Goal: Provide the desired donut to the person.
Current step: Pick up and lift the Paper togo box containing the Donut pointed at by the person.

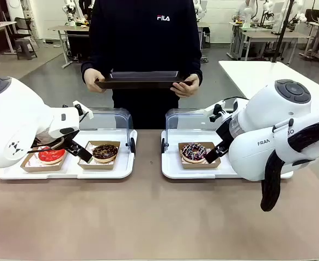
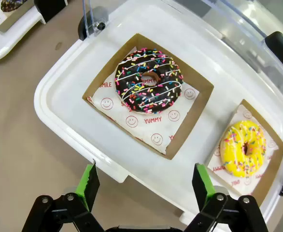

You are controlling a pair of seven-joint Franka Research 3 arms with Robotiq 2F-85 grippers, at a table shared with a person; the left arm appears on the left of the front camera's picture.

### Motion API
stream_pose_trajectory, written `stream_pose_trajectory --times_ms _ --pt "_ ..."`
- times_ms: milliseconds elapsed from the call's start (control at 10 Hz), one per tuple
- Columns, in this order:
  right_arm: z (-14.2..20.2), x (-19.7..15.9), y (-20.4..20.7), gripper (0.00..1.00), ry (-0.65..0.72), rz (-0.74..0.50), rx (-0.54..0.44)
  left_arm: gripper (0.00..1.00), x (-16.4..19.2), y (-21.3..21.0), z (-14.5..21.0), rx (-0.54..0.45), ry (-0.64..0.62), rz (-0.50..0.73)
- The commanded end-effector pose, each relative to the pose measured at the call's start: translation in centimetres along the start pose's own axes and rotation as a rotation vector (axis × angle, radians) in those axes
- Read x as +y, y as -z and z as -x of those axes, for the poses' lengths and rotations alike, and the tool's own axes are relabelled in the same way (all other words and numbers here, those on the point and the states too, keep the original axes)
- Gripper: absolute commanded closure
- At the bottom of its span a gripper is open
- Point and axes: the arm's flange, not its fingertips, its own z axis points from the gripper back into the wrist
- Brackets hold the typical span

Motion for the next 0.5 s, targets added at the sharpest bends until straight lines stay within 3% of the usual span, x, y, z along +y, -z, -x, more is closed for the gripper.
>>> stream_pose_trajectory --times_ms 0,400 --pt "0.00 0.00 0.00 0.00 0.000 0.000 0.000 0.00 -0.01 0.00 0.00 0.000 0.000 0.000" --pt "0.00 0.00 0.00 0.00 0.000 0.000 0.000 0.00 -0.01 0.00 0.00 0.000 0.000 0.000"
